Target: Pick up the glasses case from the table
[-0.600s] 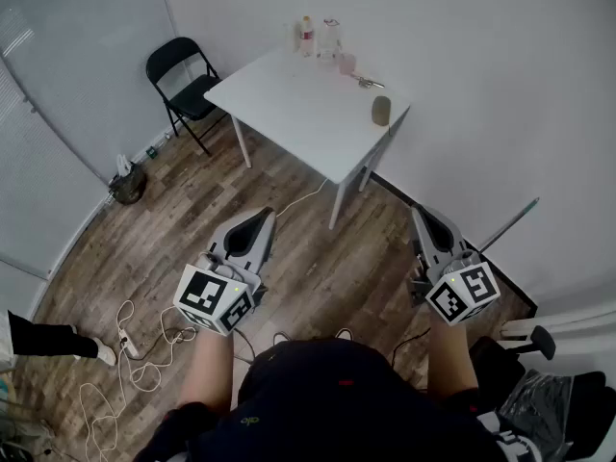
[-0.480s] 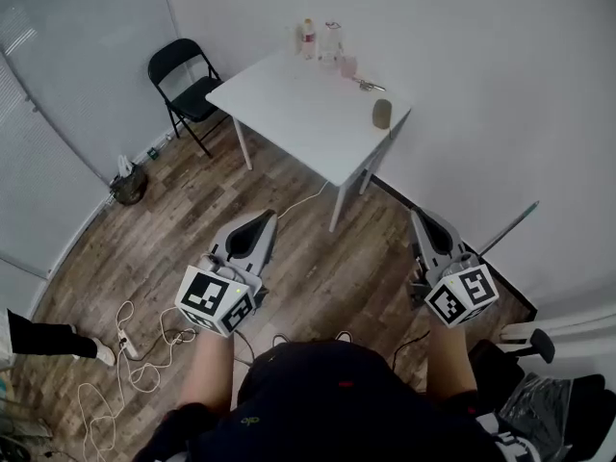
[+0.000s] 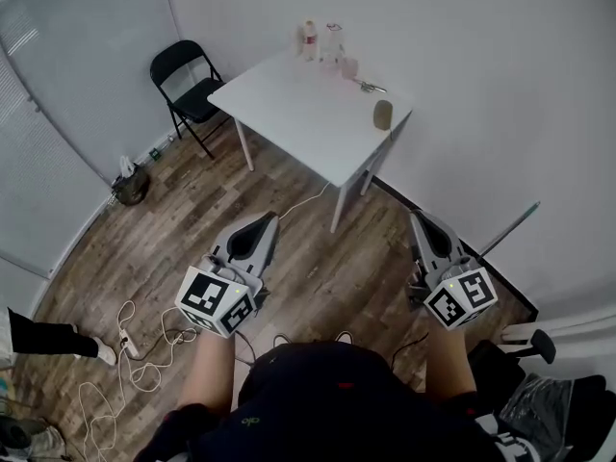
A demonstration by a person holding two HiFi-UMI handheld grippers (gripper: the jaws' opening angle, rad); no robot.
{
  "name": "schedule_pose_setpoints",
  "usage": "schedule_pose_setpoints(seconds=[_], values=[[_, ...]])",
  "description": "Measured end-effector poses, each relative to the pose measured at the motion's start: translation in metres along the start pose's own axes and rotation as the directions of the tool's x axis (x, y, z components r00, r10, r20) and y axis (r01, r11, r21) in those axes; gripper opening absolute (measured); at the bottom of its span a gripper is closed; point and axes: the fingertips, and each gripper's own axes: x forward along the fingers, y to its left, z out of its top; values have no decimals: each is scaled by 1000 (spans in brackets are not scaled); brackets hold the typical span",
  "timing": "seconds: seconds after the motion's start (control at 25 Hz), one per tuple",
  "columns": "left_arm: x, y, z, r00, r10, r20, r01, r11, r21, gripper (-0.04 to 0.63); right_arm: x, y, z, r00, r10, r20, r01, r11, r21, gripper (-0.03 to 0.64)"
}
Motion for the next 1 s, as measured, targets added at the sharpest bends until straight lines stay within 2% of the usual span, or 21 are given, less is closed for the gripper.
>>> schedule_pose_setpoints(seconds=[0.48, 1.0], values=[[25, -24, -14, 1000, 10, -25, -10, 1000, -9, 23, -20, -43, -4, 999, -34, -10, 35, 998, 44, 20], [81, -74, -37, 995, 70, -67, -69, 997, 25, 23, -48, -121, -25, 999, 27, -44, -23, 996, 88, 20]])
